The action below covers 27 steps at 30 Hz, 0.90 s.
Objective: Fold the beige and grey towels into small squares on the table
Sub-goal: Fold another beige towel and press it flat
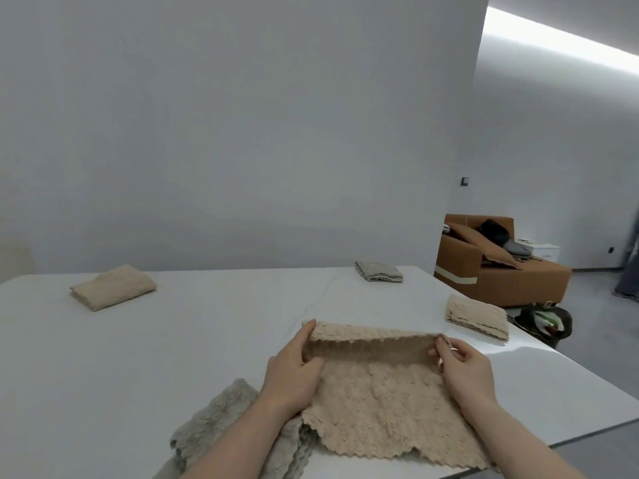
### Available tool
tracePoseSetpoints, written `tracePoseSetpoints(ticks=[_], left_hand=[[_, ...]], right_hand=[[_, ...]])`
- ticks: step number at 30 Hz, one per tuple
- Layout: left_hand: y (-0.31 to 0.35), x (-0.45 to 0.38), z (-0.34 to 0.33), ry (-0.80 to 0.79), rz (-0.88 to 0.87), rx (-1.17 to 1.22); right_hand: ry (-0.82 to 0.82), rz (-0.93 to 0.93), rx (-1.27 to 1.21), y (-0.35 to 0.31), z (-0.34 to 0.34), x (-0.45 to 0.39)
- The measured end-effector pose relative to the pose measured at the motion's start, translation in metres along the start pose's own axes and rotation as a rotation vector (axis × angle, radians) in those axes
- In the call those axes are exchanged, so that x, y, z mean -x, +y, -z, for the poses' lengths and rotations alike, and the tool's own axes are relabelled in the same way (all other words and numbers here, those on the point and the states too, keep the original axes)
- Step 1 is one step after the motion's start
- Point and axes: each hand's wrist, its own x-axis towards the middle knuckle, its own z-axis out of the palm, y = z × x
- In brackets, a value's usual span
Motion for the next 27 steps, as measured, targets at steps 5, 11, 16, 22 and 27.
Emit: tracePoseSetpoints(ticks=[5,11,16,22,27], left_hand=[[0.002,0.003,-0.001,-0.022,-0.013,-0.019],[0.029,-0.012,0.008,-0.051,-0.024,-0.079],[0.043,-0.025,0.013,-0.003,-0.004,-0.094],[0.048,-0.015,0.019,0.021,0.008,-0.142],[0.055,0.001,0.025,0.064,-0.022,-0.213]], right_hand=[[-0.021,0.008,0.039,-0.007,-0.005,-0.012],[-0.085,0.093,0.122,-0.054,-0.013,-0.043],[-0.14,0.095,0.141,-0.07,-0.015,-0.053],[-0.14,0.113,0.202,-0.072,-0.001,-0.038],[-0.13,0.123,0.244,-0.068,0.019,-0.025]])
